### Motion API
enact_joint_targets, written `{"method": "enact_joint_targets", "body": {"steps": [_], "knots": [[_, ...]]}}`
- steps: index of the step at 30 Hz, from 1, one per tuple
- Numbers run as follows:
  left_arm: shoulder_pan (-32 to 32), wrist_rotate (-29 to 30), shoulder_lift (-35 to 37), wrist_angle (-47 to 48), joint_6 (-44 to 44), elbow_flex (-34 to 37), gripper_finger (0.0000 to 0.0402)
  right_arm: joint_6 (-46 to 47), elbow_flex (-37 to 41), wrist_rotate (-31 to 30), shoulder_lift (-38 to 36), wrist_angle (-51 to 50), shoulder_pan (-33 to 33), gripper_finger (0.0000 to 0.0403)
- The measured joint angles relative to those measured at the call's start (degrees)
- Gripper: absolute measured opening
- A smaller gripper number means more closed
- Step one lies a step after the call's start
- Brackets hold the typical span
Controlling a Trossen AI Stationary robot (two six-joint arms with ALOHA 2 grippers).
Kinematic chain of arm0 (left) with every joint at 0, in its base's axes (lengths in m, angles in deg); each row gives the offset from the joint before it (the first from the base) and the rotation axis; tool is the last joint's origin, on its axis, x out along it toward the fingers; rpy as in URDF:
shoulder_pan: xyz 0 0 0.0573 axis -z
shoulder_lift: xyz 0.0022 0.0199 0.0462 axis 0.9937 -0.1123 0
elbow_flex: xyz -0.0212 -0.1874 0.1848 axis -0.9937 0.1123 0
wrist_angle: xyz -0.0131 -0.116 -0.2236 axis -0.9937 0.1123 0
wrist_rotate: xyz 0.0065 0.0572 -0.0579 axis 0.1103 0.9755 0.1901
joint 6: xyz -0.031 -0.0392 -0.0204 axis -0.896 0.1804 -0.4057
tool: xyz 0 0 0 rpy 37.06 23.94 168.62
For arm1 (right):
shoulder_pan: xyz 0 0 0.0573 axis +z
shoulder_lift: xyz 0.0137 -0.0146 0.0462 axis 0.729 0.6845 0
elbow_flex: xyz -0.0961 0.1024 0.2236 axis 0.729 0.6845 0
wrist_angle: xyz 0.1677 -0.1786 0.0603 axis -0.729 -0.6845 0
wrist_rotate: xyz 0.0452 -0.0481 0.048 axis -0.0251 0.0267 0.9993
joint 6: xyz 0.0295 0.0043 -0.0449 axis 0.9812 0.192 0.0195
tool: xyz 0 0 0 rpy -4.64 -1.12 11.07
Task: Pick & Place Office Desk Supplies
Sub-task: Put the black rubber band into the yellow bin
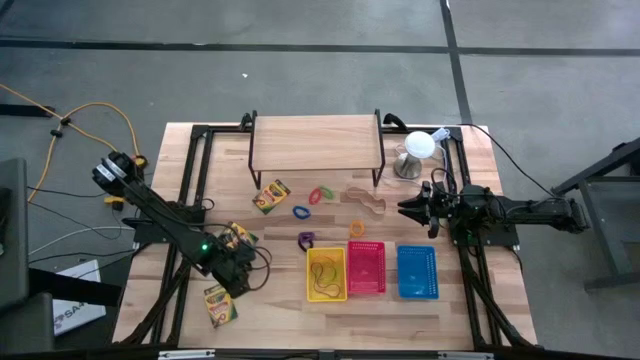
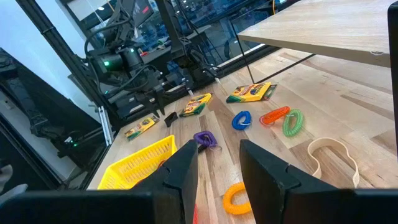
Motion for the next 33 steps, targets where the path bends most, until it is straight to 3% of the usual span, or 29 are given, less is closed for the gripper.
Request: {"method": "enact_joint_targets", "body": {"steps": [33], "knots": [[-1.65, -1.94, -6.09, -3.85, 6.64, 0.00, 0.0065, 0.01, -0.01, 0.00, 0.02, -0.01, 0.00, 0.0107]]}}
